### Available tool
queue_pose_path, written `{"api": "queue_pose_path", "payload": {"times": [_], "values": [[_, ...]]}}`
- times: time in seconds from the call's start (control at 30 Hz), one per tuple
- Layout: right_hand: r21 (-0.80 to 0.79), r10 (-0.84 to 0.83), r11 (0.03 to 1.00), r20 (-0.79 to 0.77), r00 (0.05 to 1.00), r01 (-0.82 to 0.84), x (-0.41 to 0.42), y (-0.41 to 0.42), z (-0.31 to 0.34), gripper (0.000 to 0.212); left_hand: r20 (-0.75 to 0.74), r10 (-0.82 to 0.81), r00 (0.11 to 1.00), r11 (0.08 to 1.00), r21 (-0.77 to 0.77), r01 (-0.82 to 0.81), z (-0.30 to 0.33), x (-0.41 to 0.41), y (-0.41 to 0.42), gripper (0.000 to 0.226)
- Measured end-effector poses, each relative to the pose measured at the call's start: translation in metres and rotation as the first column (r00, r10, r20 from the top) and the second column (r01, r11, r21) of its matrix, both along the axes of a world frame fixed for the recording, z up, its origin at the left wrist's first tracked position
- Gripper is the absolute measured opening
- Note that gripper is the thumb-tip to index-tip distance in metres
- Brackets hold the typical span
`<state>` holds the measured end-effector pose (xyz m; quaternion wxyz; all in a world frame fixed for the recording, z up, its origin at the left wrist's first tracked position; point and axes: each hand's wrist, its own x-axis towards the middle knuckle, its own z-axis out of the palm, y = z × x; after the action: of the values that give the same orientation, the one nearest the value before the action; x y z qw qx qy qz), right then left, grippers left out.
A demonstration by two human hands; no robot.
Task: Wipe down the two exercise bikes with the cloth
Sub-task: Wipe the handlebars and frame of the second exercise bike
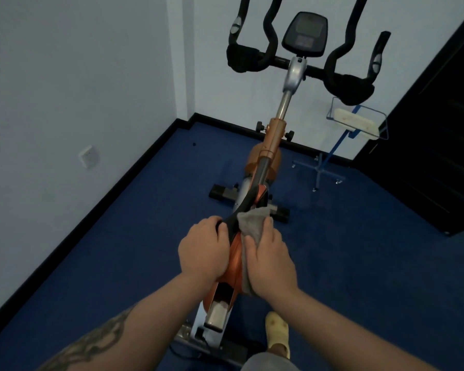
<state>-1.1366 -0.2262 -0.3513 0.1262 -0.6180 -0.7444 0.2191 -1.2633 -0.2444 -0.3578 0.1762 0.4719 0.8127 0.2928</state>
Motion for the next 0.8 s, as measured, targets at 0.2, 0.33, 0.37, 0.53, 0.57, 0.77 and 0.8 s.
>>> {"api": "queue_pose_path", "payload": {"times": [0.2,0.33,0.37,0.53,0.57,0.77,0.8], "values": [[-0.214,-0.161,0.964,0.011,0.987,0.159,-0.023,0.049,0.006,0.055,-0.005,-0.001,1.0,1.0,-0.012,0.001,0.0,-0.001,0.0,0.034],[-0.108,-0.092,0.99,0.006,0.996,0.092,-0.01,0.017,0.003,0.063,-0.002,-0.005,1.0,1.0,-0.001,0.005,-0.002,0.0,-0.001,0.034],[-0.084,-0.064,0.994,-0.002,0.998,0.064,-0.005,0.006,0.004,0.066,-0.002,-0.003,1.0,1.0,0.002,0.003,-0.002,-0.001,-0.001,0.034],[-0.238,-0.151,0.959,0.027,0.988,0.153,-0.018,0.037,0.01,0.059,-0.006,0.007,1.0,1.0,0.007,-0.007,-0.003,-0.001,0.002,0.035],[-0.296,-0.191,0.936,0.023,0.981,0.189,-0.024,0.048,0.013,0.057,-0.007,0.007,1.0,1.0,0.006,-0.007,-0.003,0.0,0.001,0.034],[-0.181,-0.141,0.973,0.012,0.99,0.141,-0.016,0.025,0.007,0.057,-0.012,0.009,1.0,1.0,0.011,-0.009,-0.005,-0.001,0.0,0.033],[-0.121,-0.109,0.987,0.011,0.994,0.109,-0.011,0.013,0.005,0.059,-0.011,0.012,1.0,1.0,0.016,-0.012,-0.005,-0.001,0.0,0.033]]}}
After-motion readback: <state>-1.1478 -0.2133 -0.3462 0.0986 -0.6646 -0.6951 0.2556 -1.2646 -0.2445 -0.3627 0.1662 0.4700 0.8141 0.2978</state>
